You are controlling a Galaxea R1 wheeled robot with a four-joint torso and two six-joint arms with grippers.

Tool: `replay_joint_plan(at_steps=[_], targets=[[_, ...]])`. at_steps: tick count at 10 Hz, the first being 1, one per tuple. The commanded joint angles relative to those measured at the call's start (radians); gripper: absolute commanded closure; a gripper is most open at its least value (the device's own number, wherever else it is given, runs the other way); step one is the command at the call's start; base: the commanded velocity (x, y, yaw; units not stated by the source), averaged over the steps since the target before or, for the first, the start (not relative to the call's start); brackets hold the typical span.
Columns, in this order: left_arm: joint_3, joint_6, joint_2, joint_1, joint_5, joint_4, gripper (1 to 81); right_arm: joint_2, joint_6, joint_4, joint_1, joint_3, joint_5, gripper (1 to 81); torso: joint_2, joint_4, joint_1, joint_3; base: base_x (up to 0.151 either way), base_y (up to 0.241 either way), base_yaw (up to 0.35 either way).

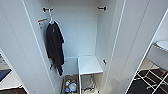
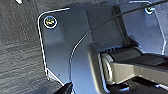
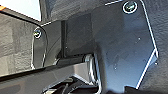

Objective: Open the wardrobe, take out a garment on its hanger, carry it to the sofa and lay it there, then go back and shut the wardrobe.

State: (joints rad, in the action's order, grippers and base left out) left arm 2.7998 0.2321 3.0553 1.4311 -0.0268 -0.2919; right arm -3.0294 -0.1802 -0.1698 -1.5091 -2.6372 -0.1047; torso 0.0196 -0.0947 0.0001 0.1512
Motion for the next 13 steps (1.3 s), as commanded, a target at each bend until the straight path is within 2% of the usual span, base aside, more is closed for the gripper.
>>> replay_joint_plan(at_steps=[1,3,4,6,10,12,13], targets=[[-0.022,-0.014,-0.024,-0.074,-0.045,-0.047,1.0,0.186,-0.002,-0.005,0.075,0.258,0.049,1.0,0.000,0.000,0.000,0.000,0.000,0.000,0.000],[-0.115,-0.013,-0.091,-0.082,-0.044,-0.047,1.0,0.274,-0.007,-0.005,0.103,0.333,0.048,1.0,0.000,0.000,0.000,0.000,0.000,0.000,0.000],[-0.218,-0.013,-0.160,-0.086,-0.044,-0.044,1.0,0.309,-0.008,-0.005,0.117,0.356,0.046,1.0,0.000,0.000,0.000,0.000,0.000,0.000,0.000],[-0.471,-0.004,-0.342,-0.100,-0.001,-0.039,1.0,0.385,-0.012,0.000,0.132,0.385,-0.021,1.0,0.000,0.000,0.000,0.000,0.000,0.000,0.000],[-0.807,0.004,-0.628,-0.143,0.057,-0.023,1.0,0.527,-0.058,0.006,0.204,0.438,-0.041,1.0,0.000,0.000,0.000,0.000,0.000,0.000,0.000],[-0.865,0.030,-0.748,-0.154,0.148,0.029,1.0,0.577,-0.085,0.010,0.239,0.439,-0.087,1.0,0.000,0.000,0.000,0.000,0.000,0.000,0.000],[-0.884,0.064,-0.802,-0.155,0.168,0.034,1.0,0.607,-0.111,0.009,0.264,0.438,-0.089,1.0,0.000,0.000,0.000,0.000,0.000,0.000,0.000]])
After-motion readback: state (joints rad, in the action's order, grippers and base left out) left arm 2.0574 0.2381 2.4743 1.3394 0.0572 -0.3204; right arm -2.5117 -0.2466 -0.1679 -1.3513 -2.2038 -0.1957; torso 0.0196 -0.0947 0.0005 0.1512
